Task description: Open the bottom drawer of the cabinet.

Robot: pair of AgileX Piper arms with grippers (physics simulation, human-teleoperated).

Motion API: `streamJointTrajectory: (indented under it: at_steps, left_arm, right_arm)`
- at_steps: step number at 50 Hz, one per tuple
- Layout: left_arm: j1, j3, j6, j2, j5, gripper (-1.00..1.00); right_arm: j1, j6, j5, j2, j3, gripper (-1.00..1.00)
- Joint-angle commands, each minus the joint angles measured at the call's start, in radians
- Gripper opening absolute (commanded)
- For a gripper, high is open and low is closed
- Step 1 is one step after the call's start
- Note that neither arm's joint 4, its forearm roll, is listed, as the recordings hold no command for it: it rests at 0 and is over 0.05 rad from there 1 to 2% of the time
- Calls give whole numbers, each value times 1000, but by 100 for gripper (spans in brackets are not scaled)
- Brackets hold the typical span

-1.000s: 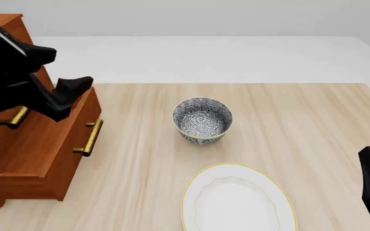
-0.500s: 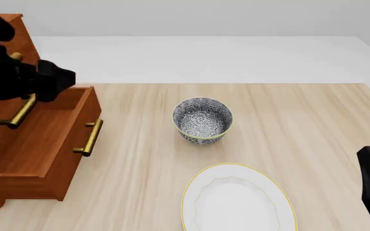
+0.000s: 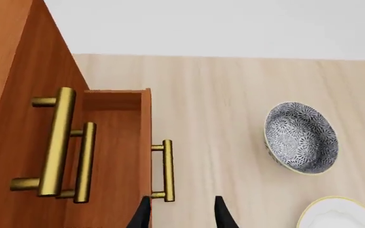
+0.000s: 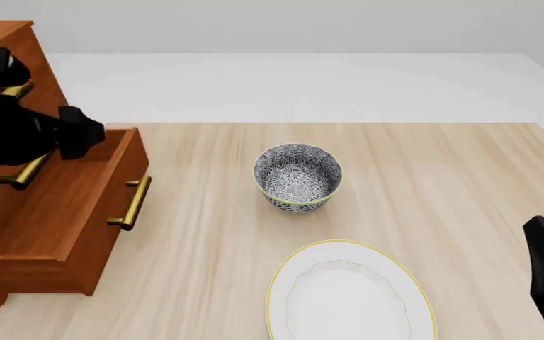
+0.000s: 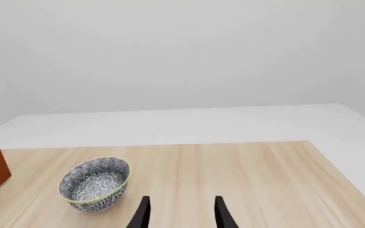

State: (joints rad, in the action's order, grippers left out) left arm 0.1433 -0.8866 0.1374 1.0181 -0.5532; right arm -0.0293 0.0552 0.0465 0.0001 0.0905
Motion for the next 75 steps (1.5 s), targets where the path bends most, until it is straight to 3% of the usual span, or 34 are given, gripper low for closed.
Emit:
streamJointTrajectory:
  at_steps: [1,7,8,27,53,56,58,60,61,62,64,75]
  left_arm:
    - [-63,40,-13,57,69,100]
    - [-92,77,-30,91,120,100]
    - [-103,76,-61,94,125,100]
    - [-148,150,-96,162,230,100]
    - [-145,232,-102,228,338,100]
    - [-134,240,-69,245,348,100]
    - [-157,249,-133,246,365,100]
    - [-138,253,-91,260,369,100]
    - [-151,257,-115,260,380,100]
    - [-137,260,-89,269,381,100]
    - [-150,263,-114,270,392,100]
    - [-138,282,-99,307,432,100]
  right_arm:
    - [1,2,-5,0,-6,100]
    - [1,1,-4,0,-7,100]
    - [2,1,-3,0,-6,100]
    - [-1,-5,-4,0,-13,100]
    - [-3,-8,10,0,8,100]
    - [-3,-8,8,0,4,100]
    - [-4,-9,8,0,3,100]
    - [-2,-6,8,0,4,100]
    - [0,-7,8,0,4,100]
    - [-1,-6,8,0,5,100]
    - [0,-7,10,0,6,100]
    - [1,-8,6,0,2,100]
